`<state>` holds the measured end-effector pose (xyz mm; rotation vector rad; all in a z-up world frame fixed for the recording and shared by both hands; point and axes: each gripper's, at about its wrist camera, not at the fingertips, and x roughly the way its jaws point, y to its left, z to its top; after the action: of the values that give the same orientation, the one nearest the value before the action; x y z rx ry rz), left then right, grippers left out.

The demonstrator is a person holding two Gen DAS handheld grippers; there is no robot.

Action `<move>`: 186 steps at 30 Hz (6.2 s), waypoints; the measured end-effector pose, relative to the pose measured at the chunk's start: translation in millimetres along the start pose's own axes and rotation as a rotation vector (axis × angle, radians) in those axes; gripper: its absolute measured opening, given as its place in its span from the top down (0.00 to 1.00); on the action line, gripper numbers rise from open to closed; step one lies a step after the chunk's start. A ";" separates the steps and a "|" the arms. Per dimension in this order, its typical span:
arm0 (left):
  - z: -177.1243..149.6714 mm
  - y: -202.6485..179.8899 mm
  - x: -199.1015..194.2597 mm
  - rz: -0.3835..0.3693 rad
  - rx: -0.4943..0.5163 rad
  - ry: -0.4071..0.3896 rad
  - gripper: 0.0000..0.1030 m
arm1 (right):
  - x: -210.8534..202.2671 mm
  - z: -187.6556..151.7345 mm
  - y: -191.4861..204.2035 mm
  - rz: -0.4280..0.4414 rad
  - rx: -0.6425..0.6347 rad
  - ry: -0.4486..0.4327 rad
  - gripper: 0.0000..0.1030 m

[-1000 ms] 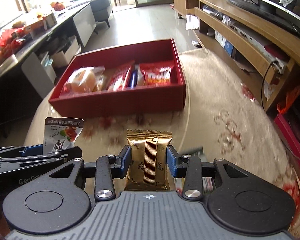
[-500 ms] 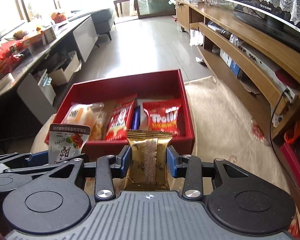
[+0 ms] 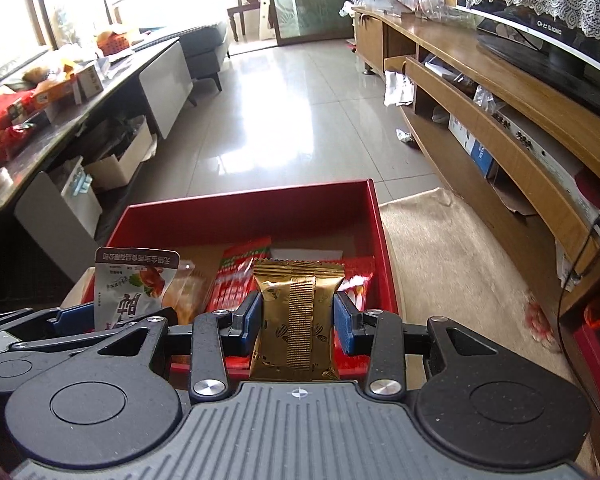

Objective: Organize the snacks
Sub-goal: 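Carry the silver pouch and gold wrapper over the red box with both tools, then lower both snacks into the red box and open both tools, then move both tools back toward the Kaprons wafer and sausage pack, then grasp the Kaprons wafer with the left tool while the right tool grasps the sausage pack, then lift the Kaprons wafer and sausage pack and carry them over the red box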

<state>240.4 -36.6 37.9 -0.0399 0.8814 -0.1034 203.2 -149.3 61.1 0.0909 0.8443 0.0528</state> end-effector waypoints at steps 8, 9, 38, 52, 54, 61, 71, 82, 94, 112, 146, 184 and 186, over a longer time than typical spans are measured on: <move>5.2 -3.3 26.1 0.035 0.025 0.006 0.54 | 31.9 1.4 -4.8 0.008 0.011 0.019 0.55; 5.2 -3.7 27.7 0.033 0.024 0.007 0.54 | 34.3 1.9 -5.3 0.006 0.011 0.022 0.55; 6.5 -11.7 30.2 0.066 0.061 -0.009 0.45 | 45.3 2.1 -13.0 -0.035 0.005 0.021 0.48; 12.2 -9.8 14.1 0.056 0.043 -0.046 0.35 | 27.9 7.6 -17.3 -0.044 0.011 -0.021 0.40; 11.6 -10.2 11.9 0.050 0.041 -0.044 0.35 | 26.6 7.6 -17.6 -0.049 0.008 -0.020 0.38; 7.6 -12.5 -1.4 0.016 0.039 -0.042 0.35 | 13.9 5.3 -18.6 -0.071 -0.003 -0.021 0.37; -15.5 -27.1 -22.6 -0.083 0.053 0.006 0.33 | -21.1 -14.9 -30.6 -0.149 -0.032 0.012 0.34; -75.1 -78.2 -37.0 -0.227 0.137 0.136 0.29 | -82.8 -84.0 -73.7 -0.249 -0.020 0.088 0.30; -120.8 -142.0 -7.0 -0.214 0.015 0.307 0.29 | -117.1 -106.7 -119.1 -0.235 0.058 0.070 0.30; -148.3 -69.6 -30.5 -0.083 0.128 0.299 0.49 | -109.4 -126.9 -100.2 -0.156 -0.032 0.149 0.30; -149.5 -13.2 -42.9 -0.183 0.096 0.330 0.45 | -66.2 -187.8 4.2 -0.028 -0.292 0.347 0.26; -165.5 -46.3 -39.2 -0.061 0.229 0.263 0.47 | -59.4 -186.4 -41.1 -0.084 -0.118 0.326 0.42; -165.7 -43.2 -41.0 -0.072 0.218 0.268 0.48 | -62.3 -186.6 -40.0 -0.087 -0.123 0.313 0.42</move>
<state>83.4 -73.9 -32.6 0.1490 1.1321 -0.2762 22.7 -183.2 -19.9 -0.0721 1.1545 0.0376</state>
